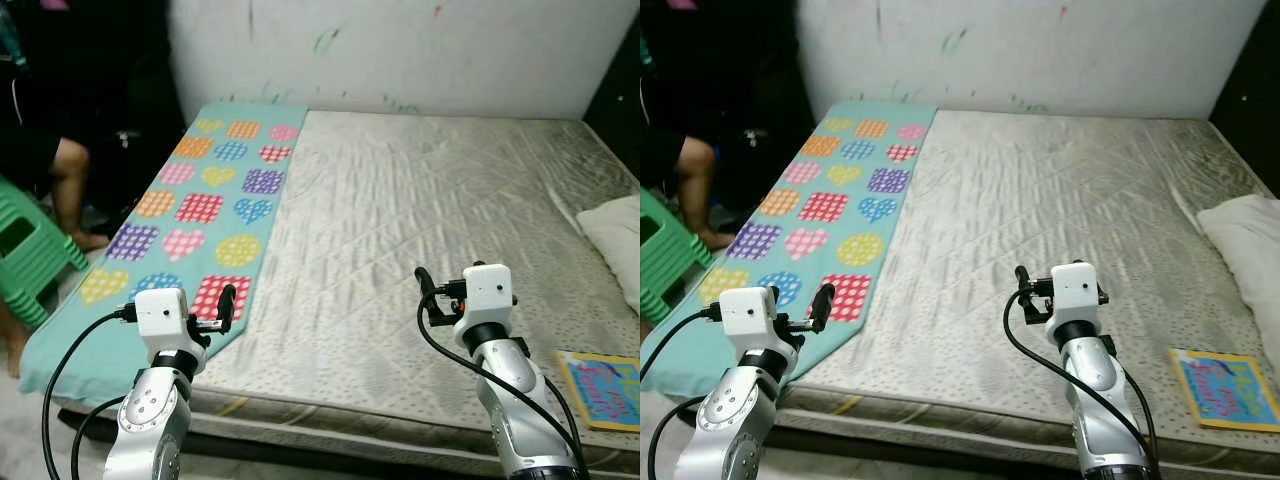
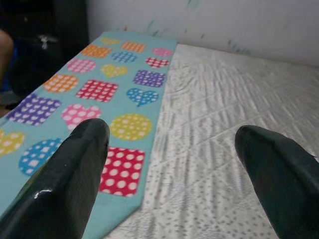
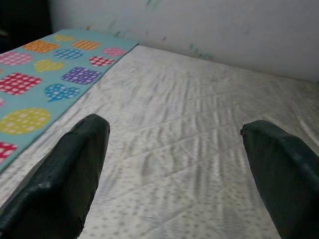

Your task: Clean up the room

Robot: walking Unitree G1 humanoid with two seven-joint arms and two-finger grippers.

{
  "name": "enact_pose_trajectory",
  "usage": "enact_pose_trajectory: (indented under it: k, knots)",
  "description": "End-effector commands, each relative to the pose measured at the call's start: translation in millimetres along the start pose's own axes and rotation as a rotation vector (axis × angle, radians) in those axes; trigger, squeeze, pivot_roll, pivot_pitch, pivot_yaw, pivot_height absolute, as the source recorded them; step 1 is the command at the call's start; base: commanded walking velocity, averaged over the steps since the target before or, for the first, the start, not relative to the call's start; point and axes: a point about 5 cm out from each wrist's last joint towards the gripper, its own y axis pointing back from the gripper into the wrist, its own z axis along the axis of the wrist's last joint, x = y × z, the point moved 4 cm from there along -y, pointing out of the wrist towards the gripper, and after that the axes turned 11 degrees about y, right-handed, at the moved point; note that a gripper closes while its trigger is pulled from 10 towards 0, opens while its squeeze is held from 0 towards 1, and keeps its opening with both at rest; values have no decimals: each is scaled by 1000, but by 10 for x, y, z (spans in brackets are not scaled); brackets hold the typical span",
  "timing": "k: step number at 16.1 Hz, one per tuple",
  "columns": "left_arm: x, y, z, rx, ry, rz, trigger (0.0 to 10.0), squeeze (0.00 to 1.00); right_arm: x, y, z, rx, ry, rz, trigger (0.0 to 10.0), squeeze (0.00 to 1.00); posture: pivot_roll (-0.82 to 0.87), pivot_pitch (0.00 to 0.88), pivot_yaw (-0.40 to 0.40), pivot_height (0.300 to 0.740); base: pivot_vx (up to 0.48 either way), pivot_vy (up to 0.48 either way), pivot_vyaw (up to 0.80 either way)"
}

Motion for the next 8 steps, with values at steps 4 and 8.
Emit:
enact_pose_trajectory:
  k: [4,8]
  knots:
    - [-40,-12,-6,6,3,-6,10000,0,53,5,-39,13,-1,30,10000,0,-140,46,10,740,0,480,0]
    - [-70,-33,-3,2,7,-6,10000,0,73,-85,21,-4,8,45,10000,0,-135,29,-1,740,0,480,0]
